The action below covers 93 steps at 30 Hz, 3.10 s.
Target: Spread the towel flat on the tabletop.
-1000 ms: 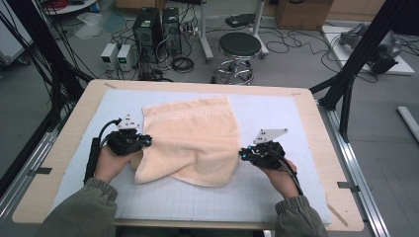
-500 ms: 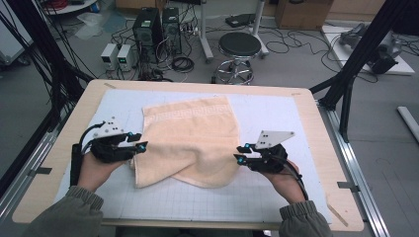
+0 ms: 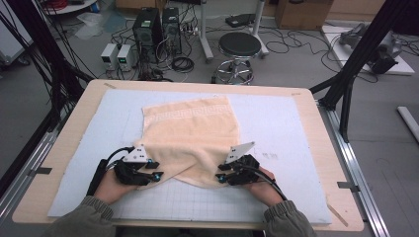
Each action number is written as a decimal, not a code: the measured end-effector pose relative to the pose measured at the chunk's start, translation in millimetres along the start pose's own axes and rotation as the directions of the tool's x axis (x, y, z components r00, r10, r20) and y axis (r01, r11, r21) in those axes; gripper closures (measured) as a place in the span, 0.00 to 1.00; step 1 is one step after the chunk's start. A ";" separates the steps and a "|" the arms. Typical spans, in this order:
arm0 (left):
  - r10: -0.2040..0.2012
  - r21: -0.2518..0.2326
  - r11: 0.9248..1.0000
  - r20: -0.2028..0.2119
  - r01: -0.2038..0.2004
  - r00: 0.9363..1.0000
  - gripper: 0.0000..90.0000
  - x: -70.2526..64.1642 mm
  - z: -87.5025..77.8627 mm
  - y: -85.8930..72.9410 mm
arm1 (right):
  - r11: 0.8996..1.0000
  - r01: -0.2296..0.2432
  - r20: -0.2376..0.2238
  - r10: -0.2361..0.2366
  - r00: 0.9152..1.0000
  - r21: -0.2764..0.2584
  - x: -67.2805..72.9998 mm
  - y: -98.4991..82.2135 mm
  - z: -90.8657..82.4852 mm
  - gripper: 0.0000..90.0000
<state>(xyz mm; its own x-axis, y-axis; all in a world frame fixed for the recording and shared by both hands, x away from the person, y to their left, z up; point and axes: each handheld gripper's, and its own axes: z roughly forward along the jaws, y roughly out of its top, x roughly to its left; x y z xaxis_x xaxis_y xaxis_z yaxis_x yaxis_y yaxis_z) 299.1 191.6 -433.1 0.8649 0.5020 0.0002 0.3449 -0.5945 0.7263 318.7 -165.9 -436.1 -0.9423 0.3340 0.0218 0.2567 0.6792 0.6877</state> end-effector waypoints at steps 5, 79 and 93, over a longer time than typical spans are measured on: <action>0.013 0.005 1.000 -0.011 -0.013 1.000 0.90 -1.6 -1.5 0.8 | 1.000 -0.001 -0.024 0.001 1.000 -0.012 0.7 0.0 0.7 0.92; 0.062 -0.152 0.987 0.106 -0.045 0.992 0.66 -67.3 -96.2 0.2 | 0.975 0.093 -0.042 -0.104 0.994 -0.202 58.6 -1.1 -81.6 0.74; -0.015 0.018 1.000 0.069 0.014 0.998 0.64 -13.7 -18.3 -19.8 | 0.999 0.044 -0.040 -0.044 0.998 0.006 7.5 -10.7 -11.3 0.79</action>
<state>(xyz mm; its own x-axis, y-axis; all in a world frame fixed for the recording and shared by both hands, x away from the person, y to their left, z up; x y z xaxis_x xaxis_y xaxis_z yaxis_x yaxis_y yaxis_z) 273.7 207.9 -434.9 0.8827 0.4663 -0.0581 0.3633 -0.5987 0.7138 306.4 -178.0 -435.2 -0.9605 0.2775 0.0208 0.2162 0.6970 0.6837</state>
